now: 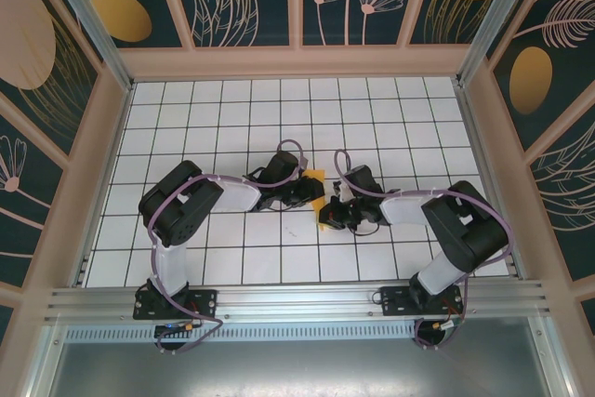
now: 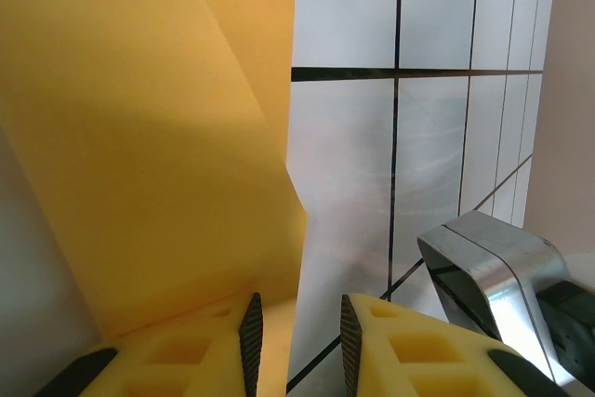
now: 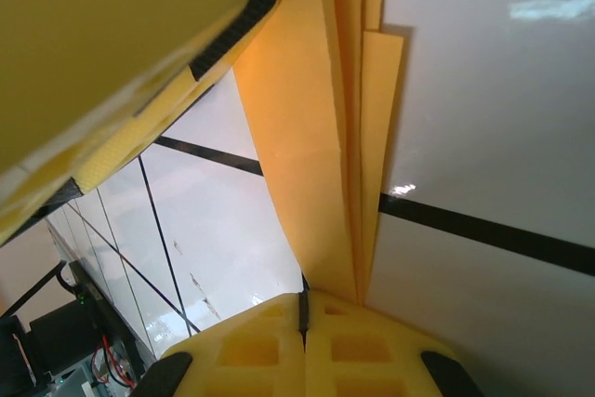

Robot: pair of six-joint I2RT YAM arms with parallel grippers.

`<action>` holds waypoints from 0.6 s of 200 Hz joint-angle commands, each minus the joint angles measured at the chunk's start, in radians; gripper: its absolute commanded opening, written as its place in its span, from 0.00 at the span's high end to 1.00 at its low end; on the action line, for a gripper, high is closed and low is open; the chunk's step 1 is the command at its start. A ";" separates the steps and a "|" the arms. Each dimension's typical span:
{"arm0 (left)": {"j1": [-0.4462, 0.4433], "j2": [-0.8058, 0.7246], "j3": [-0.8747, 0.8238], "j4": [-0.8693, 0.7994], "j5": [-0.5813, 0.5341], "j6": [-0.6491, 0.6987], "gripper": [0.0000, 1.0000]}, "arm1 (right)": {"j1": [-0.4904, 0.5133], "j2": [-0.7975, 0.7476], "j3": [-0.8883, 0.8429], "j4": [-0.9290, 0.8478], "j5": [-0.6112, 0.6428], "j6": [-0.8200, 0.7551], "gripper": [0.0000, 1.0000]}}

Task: Fold a paper plane with a square sheet of paper (pick it up from the middle)
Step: Fold the wing for the fifth time at the center of the table.

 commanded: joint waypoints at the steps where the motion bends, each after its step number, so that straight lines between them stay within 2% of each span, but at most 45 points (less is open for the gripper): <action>1: -0.003 0.029 0.007 -0.049 -0.004 0.028 0.68 | 0.006 0.037 -0.046 -0.052 0.034 0.000 0.95; 48: -0.003 0.028 0.010 -0.049 -0.004 0.029 0.68 | 0.007 -0.035 -0.049 -0.090 0.014 0.015 0.95; 64: -0.003 0.027 0.010 -0.051 -0.006 0.028 0.68 | 0.008 -0.059 -0.068 -0.125 0.044 0.014 0.95; 99: -0.003 0.029 0.015 -0.056 -0.001 0.033 0.68 | 0.003 -0.072 -0.136 -0.034 -0.001 0.048 0.95; 120: -0.003 0.032 0.017 -0.057 0.001 0.033 0.68 | -0.002 -0.118 -0.091 -0.036 -0.021 0.041 0.95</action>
